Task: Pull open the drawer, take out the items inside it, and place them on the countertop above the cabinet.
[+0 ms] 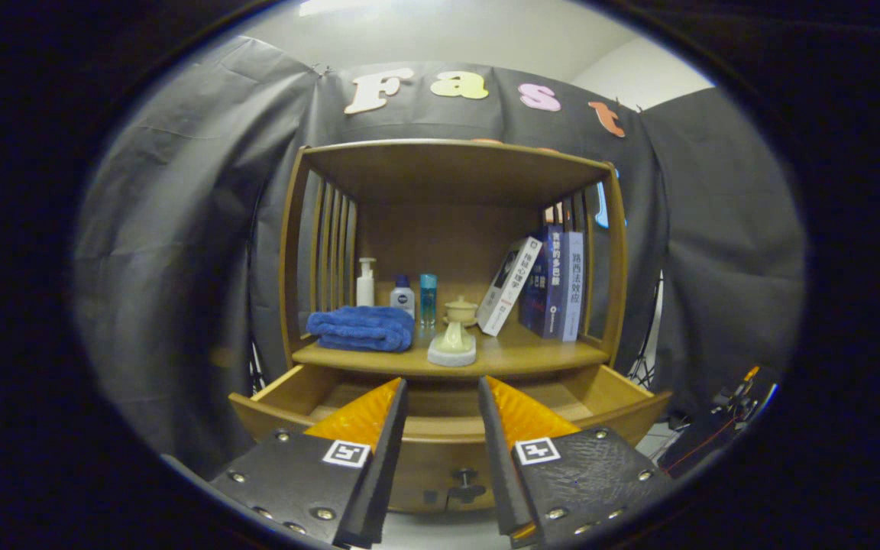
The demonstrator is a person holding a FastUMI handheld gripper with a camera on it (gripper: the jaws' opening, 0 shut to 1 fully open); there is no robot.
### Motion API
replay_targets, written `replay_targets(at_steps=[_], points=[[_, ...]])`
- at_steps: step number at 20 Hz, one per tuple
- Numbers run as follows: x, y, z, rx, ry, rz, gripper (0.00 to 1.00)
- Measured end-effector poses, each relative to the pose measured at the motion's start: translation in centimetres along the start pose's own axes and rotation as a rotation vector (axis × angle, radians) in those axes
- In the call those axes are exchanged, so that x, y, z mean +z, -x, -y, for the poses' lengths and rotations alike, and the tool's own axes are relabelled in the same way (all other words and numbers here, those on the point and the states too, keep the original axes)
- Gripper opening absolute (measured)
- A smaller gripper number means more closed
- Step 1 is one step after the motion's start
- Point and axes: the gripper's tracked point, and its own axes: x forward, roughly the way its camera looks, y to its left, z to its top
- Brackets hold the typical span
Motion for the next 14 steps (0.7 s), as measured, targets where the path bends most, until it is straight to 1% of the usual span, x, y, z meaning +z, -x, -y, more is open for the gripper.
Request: replay_targets(at_steps=[4,11,14], points=[[-3.2,-0.1,0.4,0.001,-0.055,-0.034,0.55],[-7.1,-1.3,1.1,0.009,-0.055,-0.087,0.55],[-8.1,-2.1,1.6,-0.006,-0.06,-0.096,0.55]])
